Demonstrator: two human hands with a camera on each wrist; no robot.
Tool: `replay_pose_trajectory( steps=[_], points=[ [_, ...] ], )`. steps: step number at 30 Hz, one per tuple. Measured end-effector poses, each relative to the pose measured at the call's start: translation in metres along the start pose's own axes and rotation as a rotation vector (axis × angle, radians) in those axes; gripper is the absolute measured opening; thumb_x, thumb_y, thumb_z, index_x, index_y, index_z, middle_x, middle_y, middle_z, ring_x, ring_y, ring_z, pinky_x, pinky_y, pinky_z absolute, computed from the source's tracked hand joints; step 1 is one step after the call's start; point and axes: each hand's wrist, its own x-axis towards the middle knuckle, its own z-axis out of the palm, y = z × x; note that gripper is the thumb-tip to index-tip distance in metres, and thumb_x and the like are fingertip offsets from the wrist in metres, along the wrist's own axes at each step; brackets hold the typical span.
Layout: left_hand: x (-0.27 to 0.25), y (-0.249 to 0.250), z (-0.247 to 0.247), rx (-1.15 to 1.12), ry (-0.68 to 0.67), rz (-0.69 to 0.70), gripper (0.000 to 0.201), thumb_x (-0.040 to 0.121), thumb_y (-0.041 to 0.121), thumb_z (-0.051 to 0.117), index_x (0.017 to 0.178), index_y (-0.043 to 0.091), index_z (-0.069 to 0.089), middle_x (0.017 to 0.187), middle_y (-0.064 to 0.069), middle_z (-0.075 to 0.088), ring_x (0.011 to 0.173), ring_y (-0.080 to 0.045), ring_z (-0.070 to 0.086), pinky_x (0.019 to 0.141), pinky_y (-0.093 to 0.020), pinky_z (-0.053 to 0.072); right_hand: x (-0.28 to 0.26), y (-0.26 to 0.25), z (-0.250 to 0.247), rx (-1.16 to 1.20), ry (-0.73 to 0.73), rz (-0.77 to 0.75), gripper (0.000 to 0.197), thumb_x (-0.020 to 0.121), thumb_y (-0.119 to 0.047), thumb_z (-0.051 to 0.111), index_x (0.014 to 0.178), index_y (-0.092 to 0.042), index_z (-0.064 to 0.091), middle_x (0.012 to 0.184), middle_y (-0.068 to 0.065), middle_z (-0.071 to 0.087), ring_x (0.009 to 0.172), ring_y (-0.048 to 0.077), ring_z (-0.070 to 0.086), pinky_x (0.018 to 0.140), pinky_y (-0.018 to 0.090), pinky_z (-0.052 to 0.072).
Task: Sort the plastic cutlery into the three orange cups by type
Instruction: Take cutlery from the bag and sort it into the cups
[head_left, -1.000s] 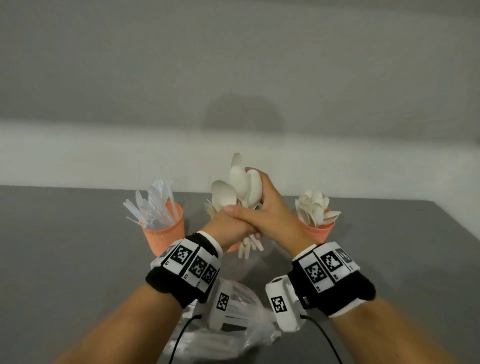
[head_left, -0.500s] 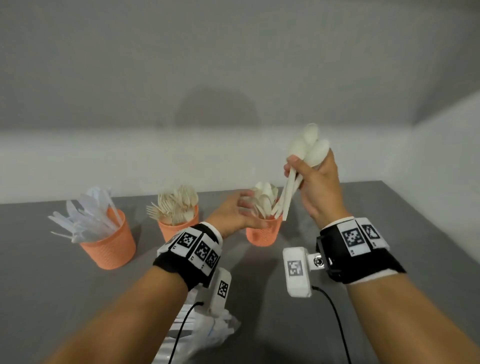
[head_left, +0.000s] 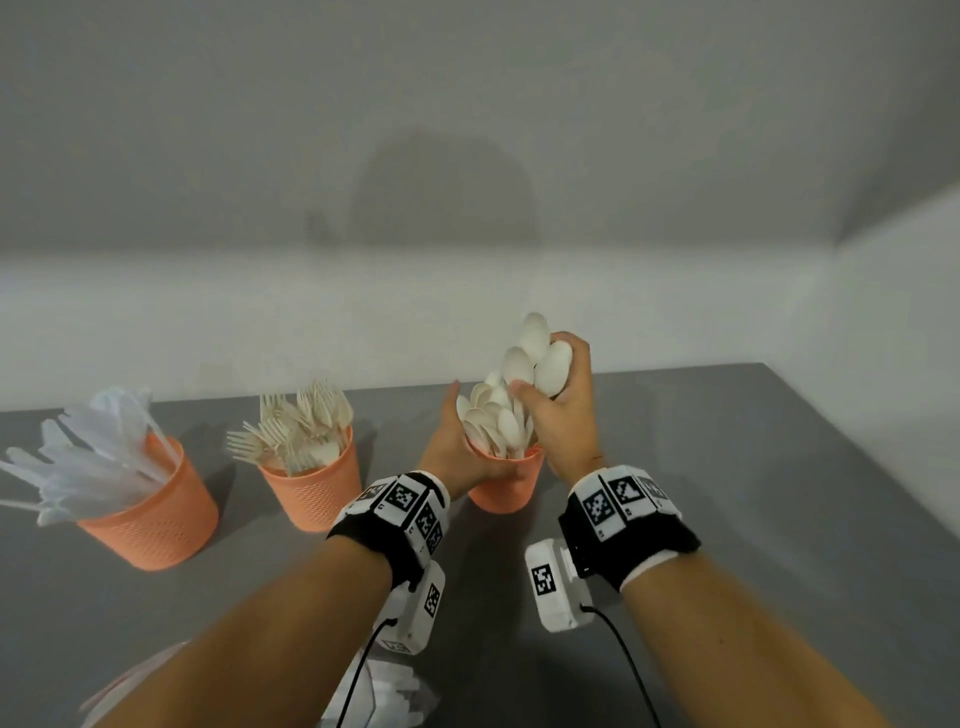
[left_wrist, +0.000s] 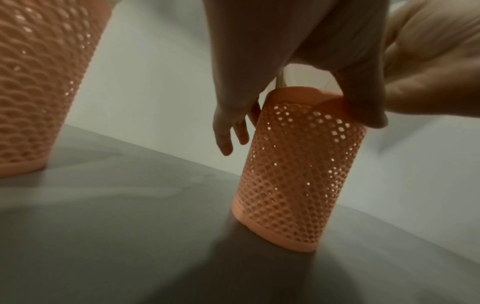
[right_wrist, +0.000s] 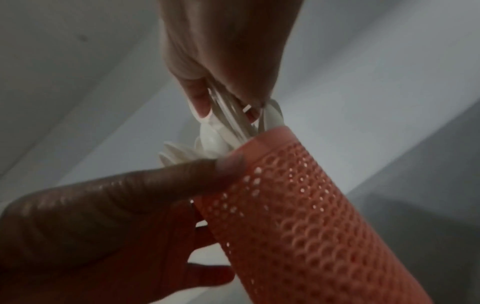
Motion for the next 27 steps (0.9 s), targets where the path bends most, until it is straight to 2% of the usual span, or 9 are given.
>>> replay_pose_trajectory(
  steps=[3, 5, 9, 13, 16, 20, 22, 24, 27],
  points=[
    [0.001, 0.001, -0.002, 0.012, -0.021, 0.020, 0.142, 0.042, 0.019, 0.090, 0.147, 0.015, -0.006, 0.140, 0.000, 0.038, 0.133, -0.014, 0.036, 0.107, -0.027, 0.030, 0.008, -0.003, -0.002, -0.050, -0.032, -0.082, 0.062, 0.076, -0.004, 0.069, 0.114, -0.042, 0.038, 0.100, -0.003, 0.052, 0.091, 0.007, 0.058, 0.082, 0.019, 0.051],
    [0.003, -0.001, -0.003, 0.034, -0.022, 0.023, 0.140, 0.046, 0.014, 0.090, 0.148, 0.014, -0.005, 0.144, -0.001, 0.037, 0.133, -0.015, 0.036, 0.109, -0.030, 0.029, 0.014, -0.006, 0.001, -0.190, -0.091, -0.153, 0.057, 0.082, -0.010, 0.064, 0.121, -0.043, 0.040, 0.110, -0.005, 0.051, 0.102, 0.011, 0.055, 0.090, 0.019, 0.046],
    [0.004, -0.001, -0.004, 0.076, -0.017, 0.051, 0.131, 0.049, 0.009, 0.090, 0.147, 0.013, 0.001, 0.141, -0.002, 0.042, 0.129, -0.015, 0.041, 0.109, -0.033, 0.032, 0.017, 0.003, 0.008, -0.652, -0.300, -0.275, 0.034, 0.092, -0.017, 0.038, 0.117, -0.018, 0.061, 0.114, 0.001, 0.064, 0.104, 0.018, 0.057, 0.097, 0.039, 0.043],
    [0.001, 0.000, -0.003, 0.084, -0.027, 0.048, 0.132, 0.052, 0.007, 0.088, 0.147, 0.012, -0.004, 0.142, -0.003, 0.040, 0.132, -0.017, 0.039, 0.112, -0.033, 0.029, 0.003, 0.015, 0.005, -0.747, -0.331, -0.317, 0.035, 0.089, -0.017, 0.033, 0.099, -0.006, 0.065, 0.103, 0.007, 0.067, 0.098, 0.023, 0.059, 0.101, 0.046, 0.037],
    [-0.003, 0.003, -0.002, 0.082, 0.011, 0.024, 0.125, 0.059, 0.004, 0.084, 0.147, 0.010, -0.004, 0.145, -0.005, 0.036, 0.135, -0.017, 0.035, 0.109, -0.027, 0.029, -0.002, 0.018, 0.002, -0.885, -0.315, -0.265, 0.039, 0.090, -0.023, 0.032, 0.108, -0.014, 0.065, 0.130, 0.001, 0.058, 0.134, 0.019, 0.037, 0.116, 0.045, 0.012],
    [-0.019, 0.022, -0.013, 0.212, 0.016, 0.008, 0.117, 0.068, 0.007, 0.079, 0.148, 0.009, -0.007, 0.148, -0.011, 0.032, 0.137, -0.023, 0.032, 0.109, -0.031, 0.027, 0.003, 0.000, 0.004, -1.005, -0.320, -0.114, 0.034, 0.094, -0.026, 0.040, 0.119, -0.025, 0.062, 0.153, -0.004, 0.029, 0.146, 0.019, 0.008, 0.117, 0.048, 0.000],
    [-0.029, 0.035, -0.026, 0.295, 0.045, 0.054, 0.107, 0.070, 0.014, 0.078, 0.148, 0.011, 0.005, 0.144, -0.013, 0.035, 0.133, -0.025, 0.037, 0.105, -0.032, 0.032, 0.000, -0.013, 0.009, -1.017, -0.338, -0.090, 0.039, 0.093, -0.029, 0.042, 0.131, -0.026, 0.052, 0.154, 0.001, 0.023, 0.146, 0.022, 0.006, 0.117, 0.048, 0.003],
    [-0.048, 0.047, -0.047, 0.314, 0.121, 0.157, 0.079, 0.073, 0.019, 0.075, 0.139, 0.013, 0.033, 0.131, -0.009, 0.048, 0.120, -0.021, 0.048, 0.100, -0.031, 0.040, -0.012, -0.026, 0.019, -0.959, -0.314, -0.189, 0.048, 0.089, -0.035, 0.041, 0.135, -0.023, 0.046, 0.147, 0.007, 0.034, 0.140, 0.025, 0.022, 0.114, 0.044, 0.017],
    [-0.091, 0.054, -0.088, 0.257, 0.154, 0.314, 0.027, 0.073, 0.023, 0.071, 0.097, 0.020, 0.060, 0.094, 0.003, 0.061, 0.090, -0.009, 0.058, 0.087, -0.021, 0.047, -0.039, -0.044, 0.043, -0.736, -0.390, -0.304, 0.036, 0.087, -0.024, 0.049, 0.119, -0.012, 0.059, 0.118, 0.011, 0.055, 0.110, 0.024, 0.052, 0.092, 0.030, 0.038]
  ],
)
